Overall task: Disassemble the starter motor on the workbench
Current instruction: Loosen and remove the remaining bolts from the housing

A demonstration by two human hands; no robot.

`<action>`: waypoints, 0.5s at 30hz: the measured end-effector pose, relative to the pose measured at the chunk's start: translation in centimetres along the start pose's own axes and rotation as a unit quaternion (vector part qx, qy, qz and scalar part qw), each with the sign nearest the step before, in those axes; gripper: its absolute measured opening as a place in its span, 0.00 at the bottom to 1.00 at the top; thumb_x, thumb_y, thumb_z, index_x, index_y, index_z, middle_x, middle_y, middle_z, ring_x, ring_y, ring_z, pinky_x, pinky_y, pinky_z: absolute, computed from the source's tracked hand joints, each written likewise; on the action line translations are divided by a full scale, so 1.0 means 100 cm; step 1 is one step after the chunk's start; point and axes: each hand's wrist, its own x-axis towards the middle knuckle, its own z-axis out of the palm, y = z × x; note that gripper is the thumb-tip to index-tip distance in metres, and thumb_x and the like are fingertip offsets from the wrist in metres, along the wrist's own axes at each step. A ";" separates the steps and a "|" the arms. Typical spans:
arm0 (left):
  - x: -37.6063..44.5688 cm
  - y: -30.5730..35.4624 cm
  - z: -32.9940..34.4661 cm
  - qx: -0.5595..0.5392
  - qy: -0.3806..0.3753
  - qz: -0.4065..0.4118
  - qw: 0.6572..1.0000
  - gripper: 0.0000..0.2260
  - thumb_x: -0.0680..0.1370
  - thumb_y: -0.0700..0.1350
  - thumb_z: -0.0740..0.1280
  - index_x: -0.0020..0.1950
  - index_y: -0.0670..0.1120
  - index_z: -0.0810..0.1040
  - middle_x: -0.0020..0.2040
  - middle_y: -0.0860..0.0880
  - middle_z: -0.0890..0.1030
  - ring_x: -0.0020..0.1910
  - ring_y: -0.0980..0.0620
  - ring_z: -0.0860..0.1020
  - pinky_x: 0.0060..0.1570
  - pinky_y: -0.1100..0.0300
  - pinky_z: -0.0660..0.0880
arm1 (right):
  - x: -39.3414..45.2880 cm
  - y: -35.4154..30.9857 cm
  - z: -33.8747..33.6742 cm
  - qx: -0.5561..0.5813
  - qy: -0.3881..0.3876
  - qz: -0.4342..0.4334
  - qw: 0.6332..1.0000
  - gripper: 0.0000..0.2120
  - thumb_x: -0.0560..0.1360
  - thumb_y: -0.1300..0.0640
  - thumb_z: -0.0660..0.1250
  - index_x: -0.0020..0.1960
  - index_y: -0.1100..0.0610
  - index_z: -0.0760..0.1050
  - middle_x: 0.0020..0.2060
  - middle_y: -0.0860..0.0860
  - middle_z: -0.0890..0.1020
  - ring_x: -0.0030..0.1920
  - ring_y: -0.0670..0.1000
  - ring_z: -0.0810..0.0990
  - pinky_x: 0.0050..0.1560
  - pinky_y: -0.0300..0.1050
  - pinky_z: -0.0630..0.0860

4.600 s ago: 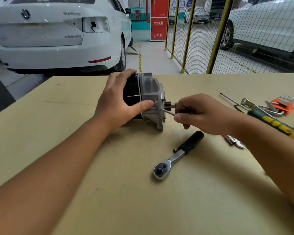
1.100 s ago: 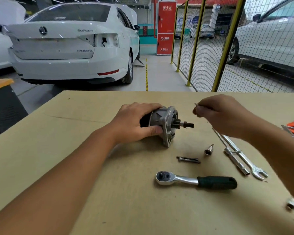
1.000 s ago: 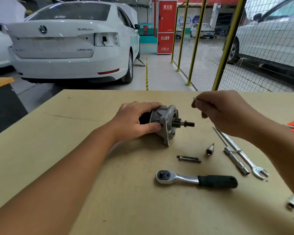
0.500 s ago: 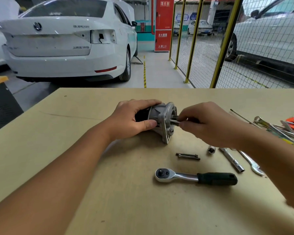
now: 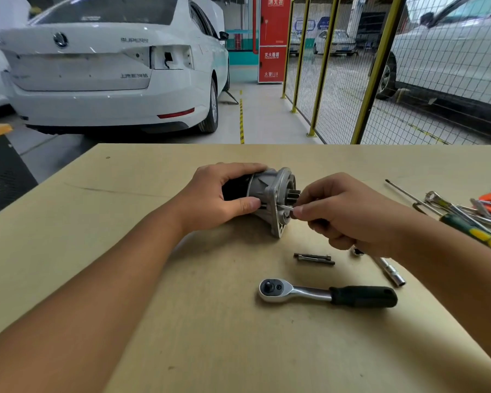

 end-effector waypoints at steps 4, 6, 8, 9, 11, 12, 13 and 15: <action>0.000 -0.001 0.000 0.000 0.001 -0.004 1.000 0.28 0.72 0.53 0.75 0.72 0.56 0.78 0.66 0.56 0.81 0.68 0.55 0.77 0.71 0.47 0.72 | 0.001 -0.001 0.001 -0.007 0.002 0.009 1.000 0.12 0.79 0.62 0.69 0.37 0.58 0.83 0.26 0.53 0.72 0.24 0.49 0.62 0.23 0.38 0.59; -0.001 0.000 0.001 0.001 0.004 -0.003 1.000 0.28 0.72 0.53 0.75 0.72 0.56 0.78 0.66 0.56 0.81 0.68 0.56 0.77 0.71 0.48 0.72 | 0.001 0.000 0.002 -0.012 0.009 0.007 1.000 0.11 0.79 0.62 0.69 0.38 0.59 0.83 0.27 0.54 0.72 0.24 0.49 0.62 0.24 0.39 0.59; -0.001 0.000 0.001 0.000 0.005 -0.003 1.000 0.28 0.72 0.52 0.75 0.72 0.55 0.78 0.66 0.57 0.81 0.67 0.57 0.77 0.71 0.49 0.72 | 0.001 0.002 0.005 -0.026 0.027 -0.008 0.999 0.11 0.79 0.62 0.69 0.38 0.59 0.82 0.26 0.54 0.73 0.24 0.50 0.62 0.24 0.39 0.59; -0.001 0.000 0.001 0.000 0.004 -0.002 1.000 0.28 0.72 0.52 0.75 0.72 0.55 0.78 0.66 0.57 0.81 0.67 0.58 0.77 0.71 0.49 0.72 | 0.000 0.002 0.007 -0.053 0.041 -0.026 0.997 0.10 0.79 0.61 0.69 0.39 0.59 0.82 0.25 0.54 0.74 0.24 0.50 0.64 0.24 0.40 0.59; 0.000 -0.001 0.001 0.002 0.003 -0.001 1.000 0.28 0.72 0.52 0.75 0.72 0.55 0.78 0.66 0.57 0.81 0.67 0.58 0.77 0.72 0.49 0.72 | 0.000 0.000 0.010 -0.167 0.078 -0.080 0.980 0.09 0.78 0.60 0.69 0.40 0.57 0.81 0.25 0.50 0.78 0.24 0.48 0.70 0.24 0.40 0.66; 0.000 -0.001 0.001 0.004 0.003 -0.002 1.000 0.28 0.72 0.52 0.75 0.72 0.56 0.78 0.66 0.57 0.81 0.67 0.58 0.77 0.72 0.49 0.71 | -0.001 -0.001 0.011 -0.233 0.099 -0.109 0.961 0.08 0.78 0.59 0.69 0.40 0.55 0.81 0.27 0.49 0.80 0.26 0.47 0.74 0.27 0.40 0.70; 0.000 -0.001 0.001 0.004 0.003 -0.002 1.000 0.27 0.72 0.52 0.75 0.72 0.56 0.78 0.66 0.58 0.81 0.67 0.58 0.77 0.72 0.49 0.71 | -0.001 -0.002 0.012 -0.290 0.121 -0.136 0.940 0.08 0.78 0.58 0.69 0.41 0.55 0.81 0.30 0.49 0.80 0.31 0.47 0.76 0.31 0.42 0.72; 0.000 -0.001 0.002 0.004 0.002 0.001 1.000 0.27 0.72 0.52 0.75 0.72 0.55 0.78 0.66 0.58 0.81 0.68 0.58 0.77 0.72 0.49 0.71 | -0.003 -0.002 0.016 -0.379 0.149 -0.186 0.894 0.07 0.79 0.59 0.67 0.42 0.56 0.80 0.34 0.50 0.79 0.35 0.51 0.77 0.36 0.47 0.75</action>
